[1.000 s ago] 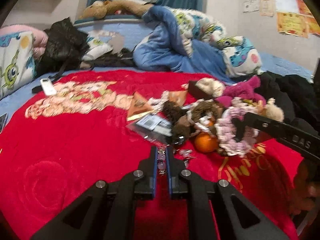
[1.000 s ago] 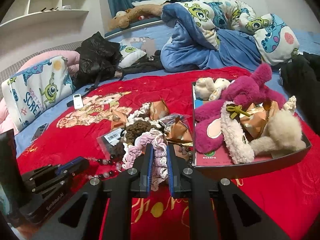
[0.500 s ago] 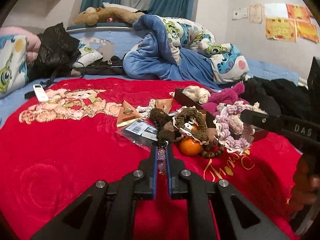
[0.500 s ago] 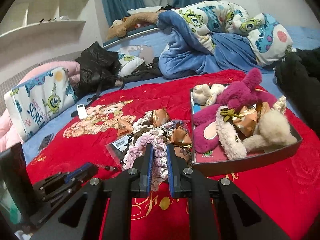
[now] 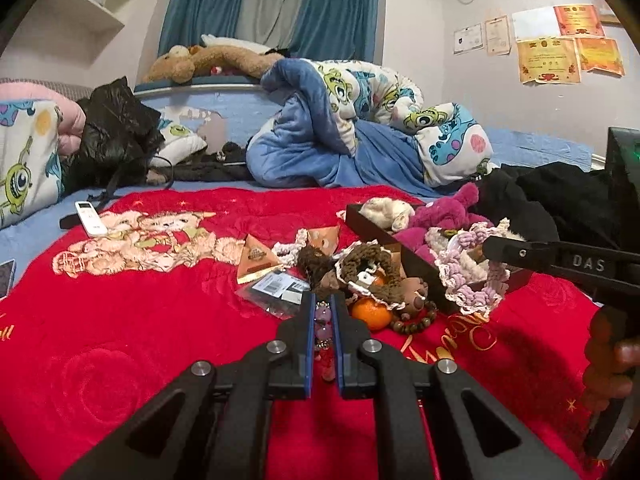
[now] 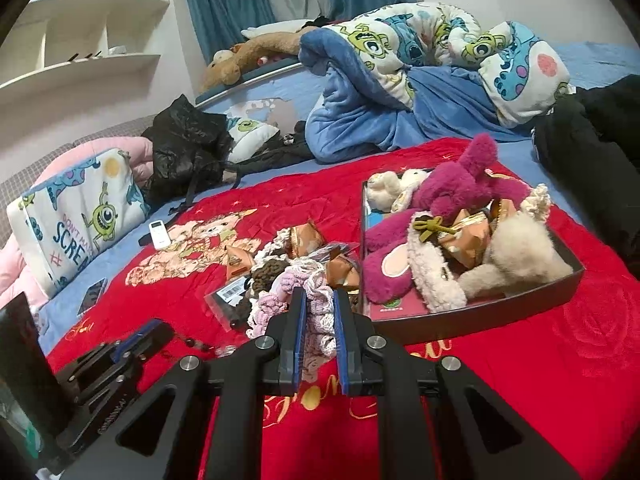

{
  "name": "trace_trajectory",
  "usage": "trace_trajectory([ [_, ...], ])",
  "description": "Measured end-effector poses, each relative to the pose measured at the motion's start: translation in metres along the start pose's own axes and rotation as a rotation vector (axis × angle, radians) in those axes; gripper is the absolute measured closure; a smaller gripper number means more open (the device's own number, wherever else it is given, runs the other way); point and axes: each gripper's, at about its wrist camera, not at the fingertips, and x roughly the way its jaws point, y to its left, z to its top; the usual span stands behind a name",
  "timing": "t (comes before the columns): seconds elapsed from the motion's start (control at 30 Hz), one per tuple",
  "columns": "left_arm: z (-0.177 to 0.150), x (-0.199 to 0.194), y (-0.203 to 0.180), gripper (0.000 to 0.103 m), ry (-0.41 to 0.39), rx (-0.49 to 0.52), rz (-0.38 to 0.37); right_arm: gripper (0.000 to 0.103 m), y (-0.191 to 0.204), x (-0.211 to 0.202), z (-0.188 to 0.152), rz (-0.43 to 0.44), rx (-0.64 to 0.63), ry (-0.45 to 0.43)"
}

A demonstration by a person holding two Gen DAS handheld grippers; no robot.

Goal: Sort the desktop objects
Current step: 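Carry the scrunchie and bead bracelet toward the plush toy tray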

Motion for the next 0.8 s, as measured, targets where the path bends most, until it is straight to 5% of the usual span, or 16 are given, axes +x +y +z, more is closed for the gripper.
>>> trace_trajectory([
  [0.8, 0.008, -0.022, -0.079, 0.095, -0.017, 0.043, -0.148, 0.09, -0.066, -0.052, 0.006, -0.073, 0.054, -0.057],
])
